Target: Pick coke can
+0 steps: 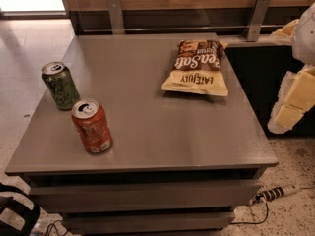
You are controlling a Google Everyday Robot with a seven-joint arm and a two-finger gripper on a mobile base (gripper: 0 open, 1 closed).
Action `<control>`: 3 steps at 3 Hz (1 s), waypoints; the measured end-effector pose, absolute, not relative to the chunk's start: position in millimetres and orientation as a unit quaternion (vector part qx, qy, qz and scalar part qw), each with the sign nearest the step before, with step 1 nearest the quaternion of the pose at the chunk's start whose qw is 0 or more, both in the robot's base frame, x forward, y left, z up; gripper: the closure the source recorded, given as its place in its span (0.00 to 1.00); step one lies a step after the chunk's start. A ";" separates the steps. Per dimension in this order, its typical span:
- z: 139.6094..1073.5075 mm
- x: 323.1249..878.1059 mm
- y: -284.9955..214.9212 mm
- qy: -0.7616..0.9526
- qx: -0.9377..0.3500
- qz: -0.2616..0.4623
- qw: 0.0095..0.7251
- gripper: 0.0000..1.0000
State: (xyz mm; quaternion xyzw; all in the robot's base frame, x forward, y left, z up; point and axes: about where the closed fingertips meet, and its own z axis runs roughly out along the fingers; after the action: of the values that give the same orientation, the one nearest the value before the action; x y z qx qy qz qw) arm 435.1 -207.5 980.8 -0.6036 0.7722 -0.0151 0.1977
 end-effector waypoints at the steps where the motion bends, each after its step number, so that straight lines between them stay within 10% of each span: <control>1: 973.7 429.7 -184.3 0.755 -0.604 0.040 0.252 0.00; 3: 964.1 432.6 -100.3 0.698 -0.608 0.154 0.345 0.00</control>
Offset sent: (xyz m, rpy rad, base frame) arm -0.0088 0.1095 -0.0091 0.5362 -0.0779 0.1977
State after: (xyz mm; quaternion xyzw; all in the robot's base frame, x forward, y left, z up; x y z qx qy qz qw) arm 432.6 -100.3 964.1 -0.6080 0.6983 0.1544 0.3448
